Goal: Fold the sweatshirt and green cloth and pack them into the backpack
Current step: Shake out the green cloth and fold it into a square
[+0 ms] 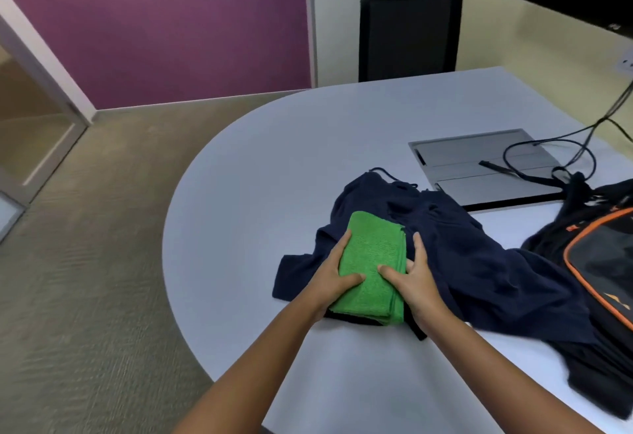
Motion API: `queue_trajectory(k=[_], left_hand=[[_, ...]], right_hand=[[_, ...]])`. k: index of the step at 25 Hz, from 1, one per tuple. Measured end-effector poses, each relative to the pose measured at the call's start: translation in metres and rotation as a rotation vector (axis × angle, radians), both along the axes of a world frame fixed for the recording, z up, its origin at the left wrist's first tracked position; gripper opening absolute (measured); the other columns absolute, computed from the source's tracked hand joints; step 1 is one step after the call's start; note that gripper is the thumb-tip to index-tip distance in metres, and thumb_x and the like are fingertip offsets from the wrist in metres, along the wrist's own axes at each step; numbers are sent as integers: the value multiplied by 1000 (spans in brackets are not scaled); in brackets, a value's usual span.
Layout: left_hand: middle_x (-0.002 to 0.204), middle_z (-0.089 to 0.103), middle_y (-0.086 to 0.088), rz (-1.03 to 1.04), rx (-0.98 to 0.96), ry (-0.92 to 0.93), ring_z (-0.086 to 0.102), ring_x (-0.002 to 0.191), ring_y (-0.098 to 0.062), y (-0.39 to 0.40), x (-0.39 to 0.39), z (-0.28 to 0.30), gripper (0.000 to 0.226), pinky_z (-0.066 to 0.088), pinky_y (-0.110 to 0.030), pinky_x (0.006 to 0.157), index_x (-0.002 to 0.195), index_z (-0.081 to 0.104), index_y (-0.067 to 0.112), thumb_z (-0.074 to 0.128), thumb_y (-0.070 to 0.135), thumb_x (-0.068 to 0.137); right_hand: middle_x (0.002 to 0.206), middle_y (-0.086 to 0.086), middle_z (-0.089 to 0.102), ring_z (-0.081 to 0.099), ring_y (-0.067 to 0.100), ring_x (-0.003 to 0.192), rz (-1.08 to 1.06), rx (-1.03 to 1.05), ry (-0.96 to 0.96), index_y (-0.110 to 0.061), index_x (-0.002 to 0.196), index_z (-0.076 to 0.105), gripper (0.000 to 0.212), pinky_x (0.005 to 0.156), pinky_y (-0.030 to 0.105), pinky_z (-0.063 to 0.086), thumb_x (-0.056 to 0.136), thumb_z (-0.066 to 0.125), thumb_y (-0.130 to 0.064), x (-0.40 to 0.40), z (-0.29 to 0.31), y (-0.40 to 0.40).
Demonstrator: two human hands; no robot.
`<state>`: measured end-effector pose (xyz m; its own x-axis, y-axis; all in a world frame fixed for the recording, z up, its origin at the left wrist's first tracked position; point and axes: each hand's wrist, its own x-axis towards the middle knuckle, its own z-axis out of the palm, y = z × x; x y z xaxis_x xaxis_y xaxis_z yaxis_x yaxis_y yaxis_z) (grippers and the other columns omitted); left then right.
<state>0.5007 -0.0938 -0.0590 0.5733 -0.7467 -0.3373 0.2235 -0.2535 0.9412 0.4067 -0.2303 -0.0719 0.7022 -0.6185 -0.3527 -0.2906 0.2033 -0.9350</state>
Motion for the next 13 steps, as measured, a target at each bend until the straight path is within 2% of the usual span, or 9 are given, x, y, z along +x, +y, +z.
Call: queue_trajectory(k=[2,4,6,8,9,11,13], left_hand=[[134,46,7,28,32,-24,51,119,-11,15,17,-5,78,45,-29,100,143,25,38,68,15,82],[135,47,6,59,35,1,51,120,-11,33,35,-9,79,44,-32,102,143,27,35,72,21,79],[135,47,5,96,56,20,52,120,-12,54,53,-12,75,46,-32,100,143,30,31,71,19,81],[131,49,4,116,84,26,54,115,-13,77,76,-13,64,49,-25,93,139,38,29,68,15,84],[130,50,2,121,95,31,55,113,-12,87,87,-14,58,50,-20,89,136,44,28,66,14,84],[130,52,0,137,131,33,57,109,-12,110,110,-16,50,50,-13,82,132,50,25,64,13,86],[130,51,0,162,162,22,55,108,-12,132,136,-18,49,50,-10,78,133,50,23,63,13,87]], right_hand=[[100,-2,64,61,6,87,12,-58,7,-27,149,-1,97,75,21,50,82,64,2,20,6,15],[108,6,63,62,9,86,48,-86,18,-28,149,-2,98,74,18,50,82,63,3,43,9,30],[120,11,59,62,17,96,96,-110,42,-29,148,-1,99,81,24,51,81,64,2,68,7,49],[132,12,51,56,21,110,154,-179,85,-28,148,4,96,89,29,48,80,65,0,94,2,71],[136,9,46,53,19,111,199,-209,113,-26,149,7,93,87,26,46,80,65,-1,107,1,81],[136,7,45,53,16,104,294,-248,181,-24,149,9,90,76,18,44,81,65,-5,137,-2,99],[133,9,50,58,20,98,368,-271,244,-27,149,8,89,71,21,47,82,63,-9,171,-5,119]])
